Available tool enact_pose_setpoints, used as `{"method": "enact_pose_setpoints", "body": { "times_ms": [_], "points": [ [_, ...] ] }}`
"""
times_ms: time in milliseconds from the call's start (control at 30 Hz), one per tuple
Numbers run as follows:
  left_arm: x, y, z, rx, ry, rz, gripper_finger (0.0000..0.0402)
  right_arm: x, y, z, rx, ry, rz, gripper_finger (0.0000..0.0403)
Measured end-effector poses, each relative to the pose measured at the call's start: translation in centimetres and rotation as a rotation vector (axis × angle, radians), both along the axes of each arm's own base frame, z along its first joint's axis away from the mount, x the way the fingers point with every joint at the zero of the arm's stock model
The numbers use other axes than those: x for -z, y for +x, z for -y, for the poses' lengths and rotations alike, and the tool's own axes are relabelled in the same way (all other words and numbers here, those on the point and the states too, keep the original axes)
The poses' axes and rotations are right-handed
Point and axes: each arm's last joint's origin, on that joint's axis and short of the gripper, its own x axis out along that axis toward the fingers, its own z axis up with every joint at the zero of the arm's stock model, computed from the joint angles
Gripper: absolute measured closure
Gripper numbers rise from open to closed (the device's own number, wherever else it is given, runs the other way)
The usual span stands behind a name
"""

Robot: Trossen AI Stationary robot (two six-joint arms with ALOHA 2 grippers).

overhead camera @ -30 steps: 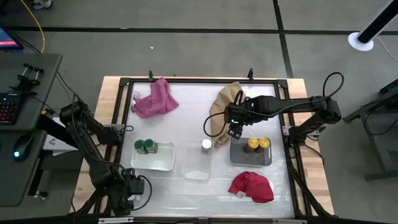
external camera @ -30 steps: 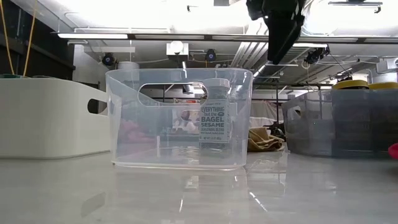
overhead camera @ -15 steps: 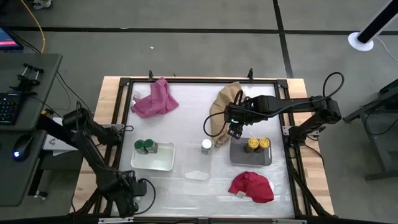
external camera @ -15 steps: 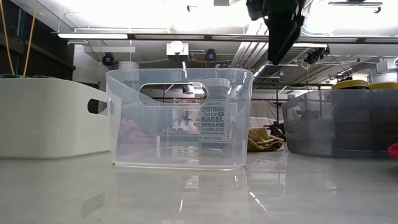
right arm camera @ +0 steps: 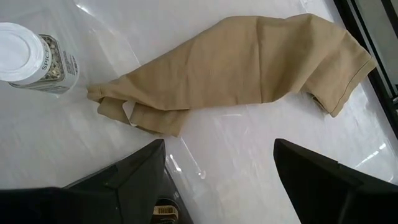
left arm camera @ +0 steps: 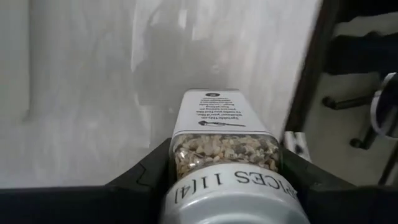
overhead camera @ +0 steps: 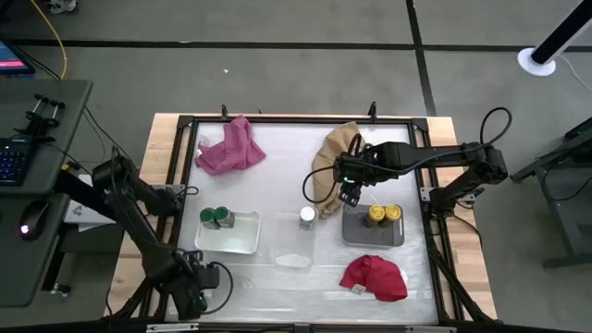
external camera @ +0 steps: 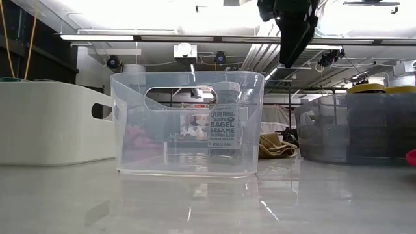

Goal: Sort spices by type
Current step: Put the white seasoning bottle into the transparent bin

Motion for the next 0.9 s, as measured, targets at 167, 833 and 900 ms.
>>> {"method": "enact_pose_setpoints", "body": {
  "times_ms": [167, 833, 900],
  "points": [
    [-3.8, 0.5, -3.1, 0.002, -0.047, 0.112, 0.0238, 0.0, 0.1, -0.1, 0.012, 0.031, 0.014, 0.0107],
    [-7.9, 15.5, -18.9, 0.288, 0.317, 0.475, 0.0238, -2.0, -0.7, -6.0, 0.071, 0.146, 0.116, 0.0107],
    [-6.8, 16.4, -18.9, 0.323, 0.303, 0.439, 0.0238, -2.0, -1.3, -6.7, 0.096, 0.150, 0.095, 0.0107]
  ]
}}
